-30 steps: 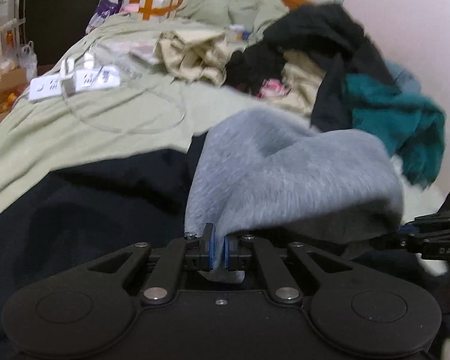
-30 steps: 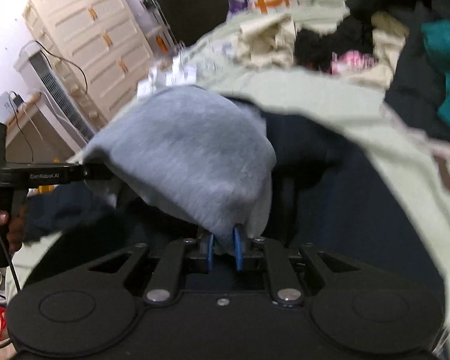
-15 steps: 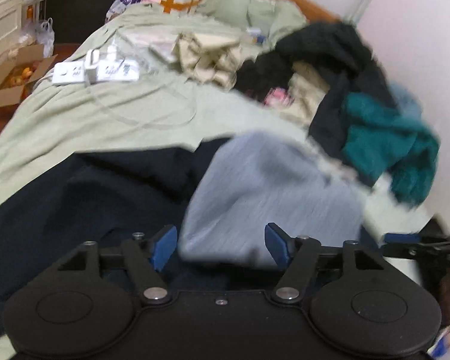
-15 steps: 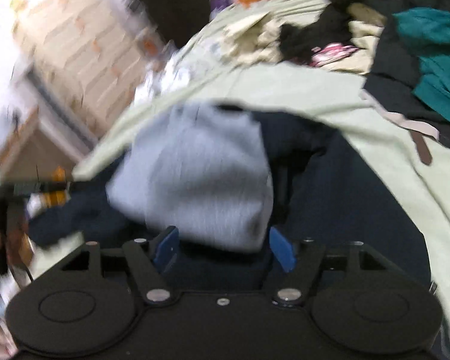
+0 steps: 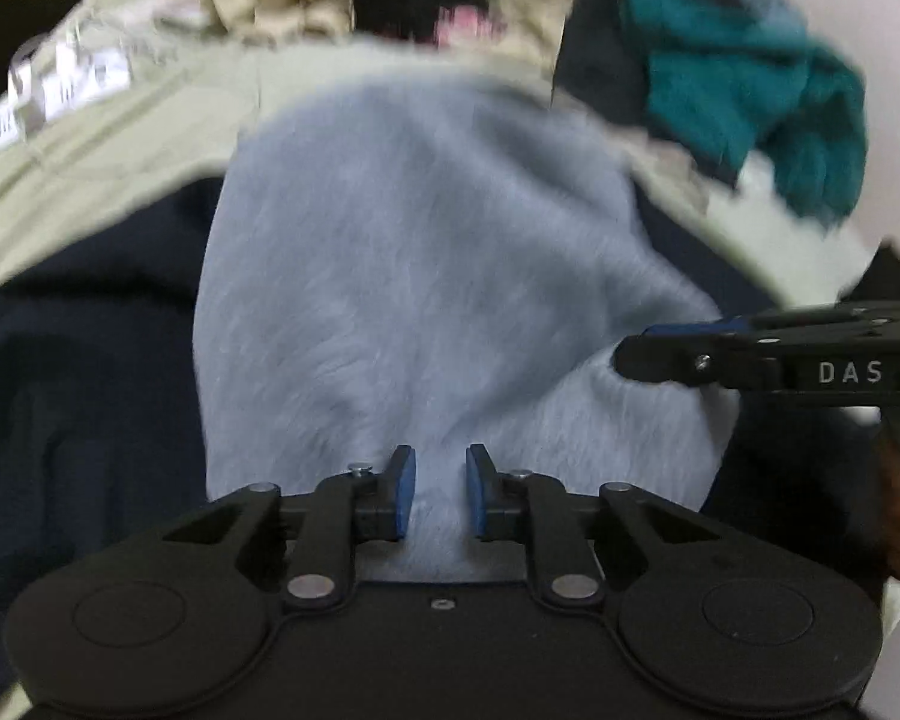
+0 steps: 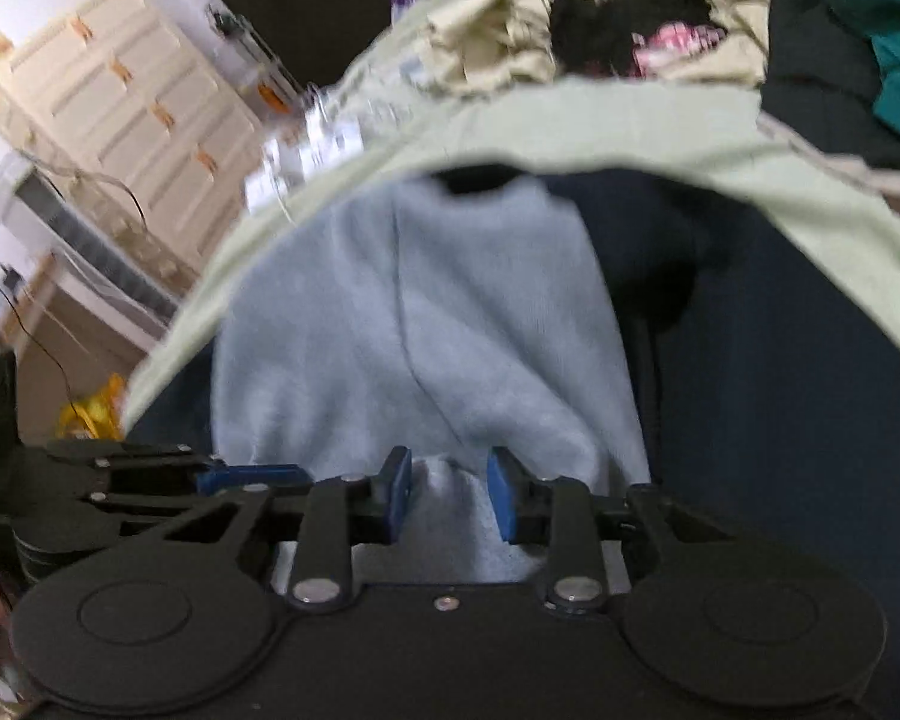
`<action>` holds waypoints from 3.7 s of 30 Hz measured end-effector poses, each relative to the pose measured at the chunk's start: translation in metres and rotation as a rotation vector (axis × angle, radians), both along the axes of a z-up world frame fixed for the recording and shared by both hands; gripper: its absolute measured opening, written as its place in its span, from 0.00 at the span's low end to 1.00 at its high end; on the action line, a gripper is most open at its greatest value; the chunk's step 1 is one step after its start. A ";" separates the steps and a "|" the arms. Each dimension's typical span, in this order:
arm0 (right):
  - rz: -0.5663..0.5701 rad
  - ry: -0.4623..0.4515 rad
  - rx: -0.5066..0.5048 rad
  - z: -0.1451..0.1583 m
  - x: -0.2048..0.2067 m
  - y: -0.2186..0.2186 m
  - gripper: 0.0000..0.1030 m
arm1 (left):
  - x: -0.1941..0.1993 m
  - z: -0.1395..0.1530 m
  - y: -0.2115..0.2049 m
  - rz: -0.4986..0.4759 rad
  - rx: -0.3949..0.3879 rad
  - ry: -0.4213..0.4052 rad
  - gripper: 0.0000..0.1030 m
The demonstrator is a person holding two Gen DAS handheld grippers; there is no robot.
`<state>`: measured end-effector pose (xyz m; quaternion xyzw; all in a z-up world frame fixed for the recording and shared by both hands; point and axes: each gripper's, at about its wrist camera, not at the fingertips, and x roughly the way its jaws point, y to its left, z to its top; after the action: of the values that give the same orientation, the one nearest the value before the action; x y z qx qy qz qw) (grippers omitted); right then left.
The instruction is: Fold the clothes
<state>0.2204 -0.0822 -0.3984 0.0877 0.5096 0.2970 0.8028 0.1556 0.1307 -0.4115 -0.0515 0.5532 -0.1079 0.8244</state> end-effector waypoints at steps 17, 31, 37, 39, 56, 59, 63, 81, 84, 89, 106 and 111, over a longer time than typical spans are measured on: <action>-0.033 -0.266 -0.004 0.070 -0.008 -0.003 0.66 | -0.002 0.082 0.016 0.054 0.011 -0.326 0.45; -0.054 -0.258 -0.255 -0.041 0.062 0.049 0.11 | 0.075 -0.026 0.013 0.086 0.192 -0.254 0.56; -0.061 -0.270 -0.226 -0.060 0.066 0.045 0.08 | 0.087 -0.051 0.006 0.058 0.235 -0.233 0.66; -0.056 -0.269 -0.223 -0.059 0.066 0.043 0.08 | 0.094 -0.052 0.010 0.083 0.209 -0.205 0.68; -0.052 -0.213 -0.098 0.014 -0.026 0.000 0.33 | 0.000 -0.005 -0.015 -0.009 0.246 -0.160 0.51; -0.044 -0.179 -0.199 -0.016 -0.025 0.011 0.30 | -0.002 -0.031 -0.016 -0.033 0.286 -0.173 0.50; -0.052 -0.192 -0.223 -0.033 -0.024 0.014 0.29 | 0.000 -0.046 -0.015 -0.035 0.280 -0.180 0.51; -0.046 -0.123 -0.088 0.005 -0.045 -0.014 0.37 | -0.017 0.031 -0.009 0.157 0.096 -0.148 0.55; -0.014 -0.104 -0.105 -0.008 -0.047 -0.011 0.34 | -0.031 0.019 -0.030 0.073 0.208 -0.165 0.55; 0.013 -0.071 -0.126 -0.045 -0.057 -0.003 0.28 | -0.043 -0.033 -0.038 0.007 0.272 -0.174 0.56; -0.357 -0.077 0.025 -0.002 -0.084 -0.057 0.68 | -0.013 -0.004 -0.030 -0.007 0.187 0.021 0.57; -0.576 -0.143 0.075 0.017 -0.131 -0.115 0.90 | -0.015 0.042 -0.060 -0.105 0.264 -0.235 0.62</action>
<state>0.0895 -0.1970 -0.3816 0.2368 0.3945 0.0811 0.8841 0.1406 0.0707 -0.3692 0.0993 0.4644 -0.0826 0.8762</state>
